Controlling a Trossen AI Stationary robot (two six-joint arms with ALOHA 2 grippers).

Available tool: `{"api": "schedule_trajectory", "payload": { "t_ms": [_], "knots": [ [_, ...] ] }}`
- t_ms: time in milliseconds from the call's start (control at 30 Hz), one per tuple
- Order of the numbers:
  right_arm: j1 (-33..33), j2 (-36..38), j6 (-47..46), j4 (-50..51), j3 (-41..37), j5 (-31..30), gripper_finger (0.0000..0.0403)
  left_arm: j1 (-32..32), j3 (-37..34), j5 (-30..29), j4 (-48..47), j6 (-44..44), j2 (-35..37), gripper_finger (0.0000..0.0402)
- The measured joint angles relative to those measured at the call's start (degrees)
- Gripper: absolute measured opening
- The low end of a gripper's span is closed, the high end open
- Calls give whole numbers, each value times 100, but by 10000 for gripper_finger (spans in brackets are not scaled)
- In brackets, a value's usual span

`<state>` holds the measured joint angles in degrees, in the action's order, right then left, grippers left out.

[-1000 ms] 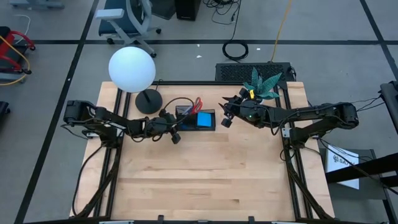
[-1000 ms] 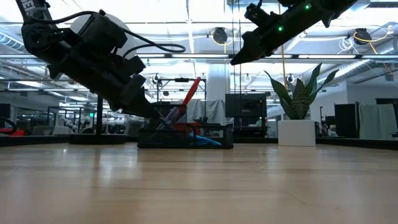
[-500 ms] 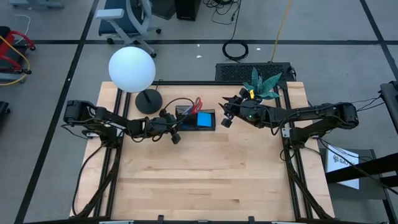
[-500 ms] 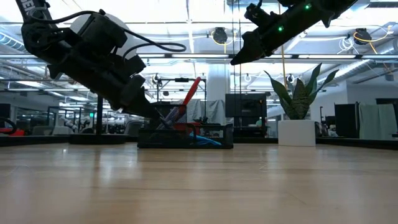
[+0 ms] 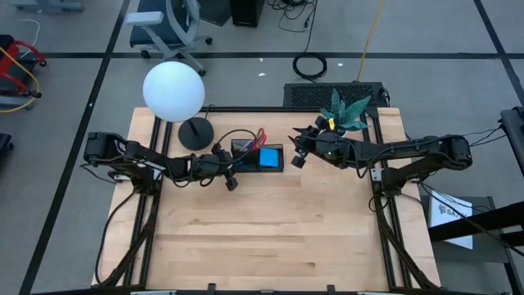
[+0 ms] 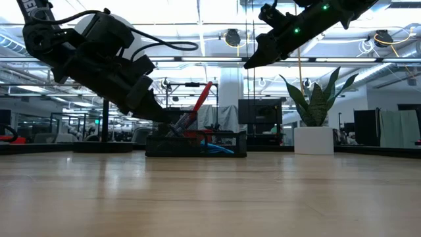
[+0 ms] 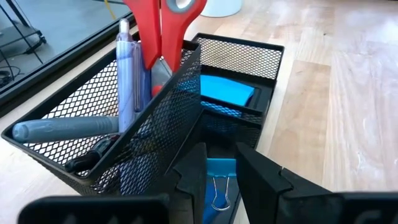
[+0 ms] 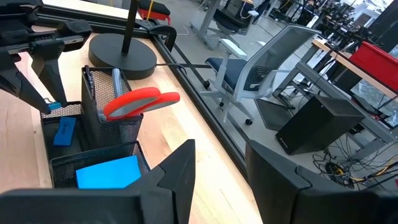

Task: Pick and place office supplies into organizer
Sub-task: Put the blue binder clip into the black mesh organizer, then return to Home Position

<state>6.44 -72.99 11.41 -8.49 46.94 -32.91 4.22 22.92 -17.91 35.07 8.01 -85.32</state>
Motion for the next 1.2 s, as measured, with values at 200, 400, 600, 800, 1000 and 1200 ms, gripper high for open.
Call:
{"api": "schedule_trajectory", "payload": {
  "t_ms": [200,400,600,800,1000,1200],
  "knots": [
    [0,1,1,0,0,0,132,-1,0,4,0,-11,0,111],
    [0,2,1,0,0,0,132,60,0,-1,-4,-39,0,184],
    [0,0,1,0,0,0,132,66,2,-7,93,-34,0,231],
    [0,2,102,-2,0,-1,132,67,2,-11,136,-48,0,243],
    [-2,2,21,-26,0,0,132,17,2,52,75,73,0,244],
    [-2,2,-17,11,-2,0,132,-137,2,337,355,27,0,244]
  ]
}}
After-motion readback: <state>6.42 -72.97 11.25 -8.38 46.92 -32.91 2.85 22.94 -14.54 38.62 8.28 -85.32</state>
